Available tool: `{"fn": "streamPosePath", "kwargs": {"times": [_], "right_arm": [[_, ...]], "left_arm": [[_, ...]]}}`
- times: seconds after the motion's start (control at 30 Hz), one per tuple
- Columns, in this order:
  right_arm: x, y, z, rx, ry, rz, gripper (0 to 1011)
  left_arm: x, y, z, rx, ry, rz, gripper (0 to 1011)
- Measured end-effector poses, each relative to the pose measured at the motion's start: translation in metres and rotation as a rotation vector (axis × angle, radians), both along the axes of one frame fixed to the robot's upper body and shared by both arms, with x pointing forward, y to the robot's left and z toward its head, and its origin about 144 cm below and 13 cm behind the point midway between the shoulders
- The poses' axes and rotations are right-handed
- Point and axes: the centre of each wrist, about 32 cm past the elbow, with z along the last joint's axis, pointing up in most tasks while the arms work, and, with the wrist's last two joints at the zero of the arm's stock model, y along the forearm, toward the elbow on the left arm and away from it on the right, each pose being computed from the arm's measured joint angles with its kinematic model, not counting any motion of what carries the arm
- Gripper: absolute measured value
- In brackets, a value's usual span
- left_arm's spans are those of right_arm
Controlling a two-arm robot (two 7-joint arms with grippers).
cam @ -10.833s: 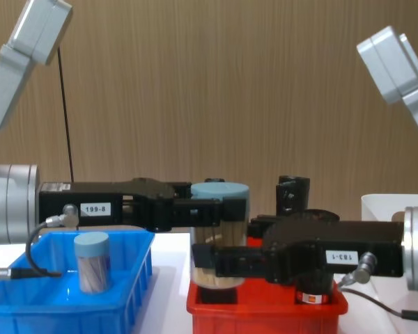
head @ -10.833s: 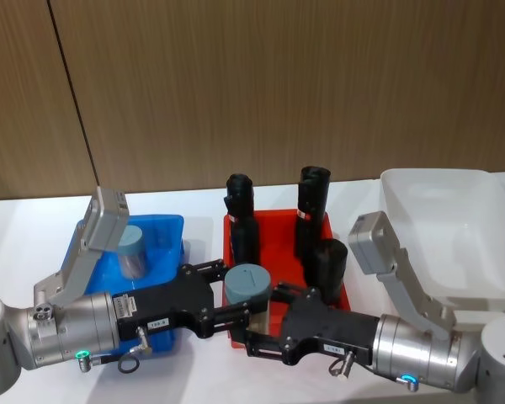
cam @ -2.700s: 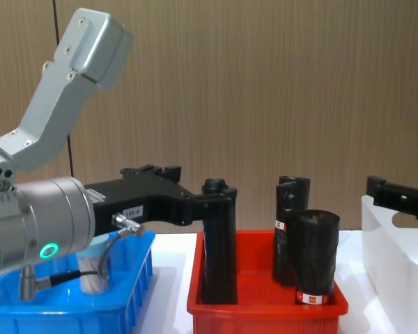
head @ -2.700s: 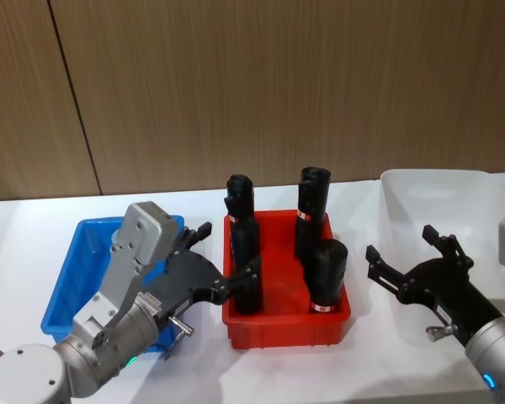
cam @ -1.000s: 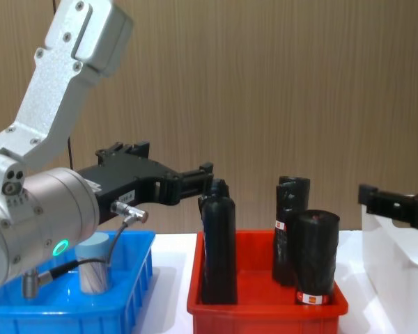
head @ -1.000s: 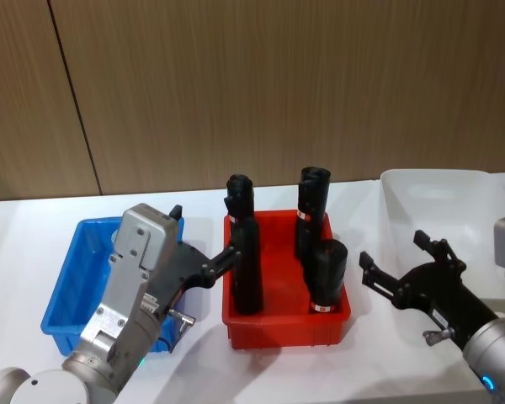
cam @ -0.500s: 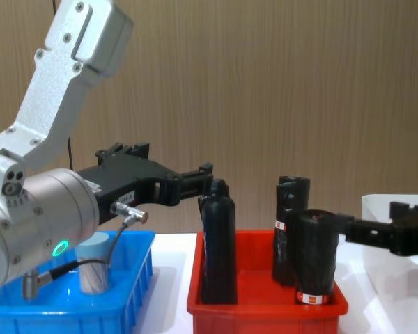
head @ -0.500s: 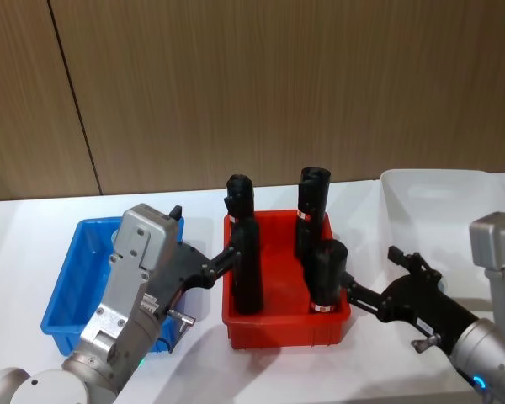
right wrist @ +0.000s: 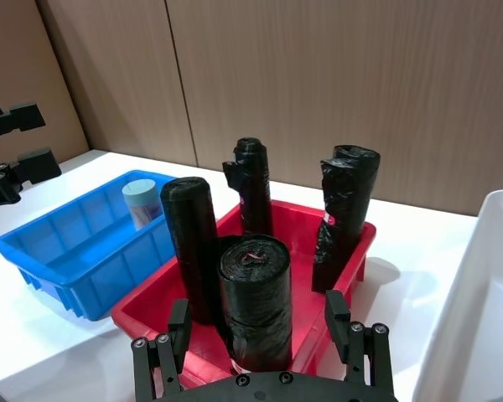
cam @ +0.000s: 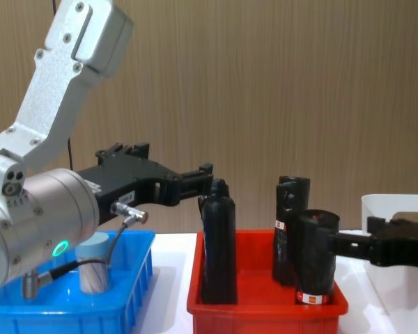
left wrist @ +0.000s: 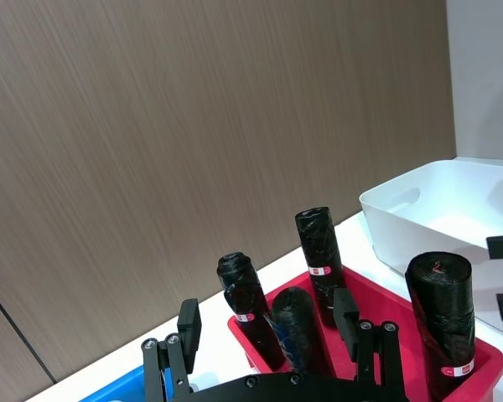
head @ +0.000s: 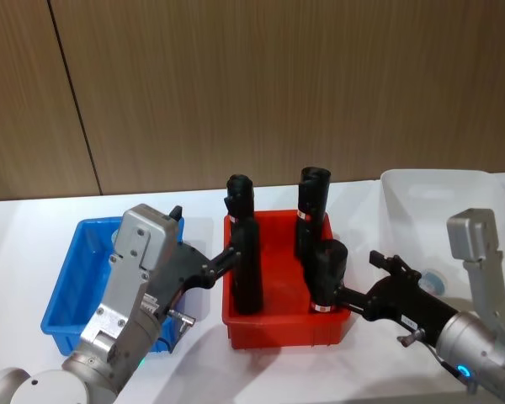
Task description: Pick the cotton swabs from the blue box and place them into the white box.
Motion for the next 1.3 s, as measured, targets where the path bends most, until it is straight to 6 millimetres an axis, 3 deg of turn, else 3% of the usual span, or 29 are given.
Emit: {"fn": "streamPosePath", "kwargs": {"times": [0.8,1.3], "right_arm": [[0.039,0.017,-0.004,-0.002,0.023,0.063,999],[0.05,0.023,-0.002,-0.002,0.025,0.074,619]], "left_arm": [[0.0,0.0,0.0,0.0,0.0,0.0,1003],[0.0,0.0,0.0,0.0,0.0,0.0,1003]]}}
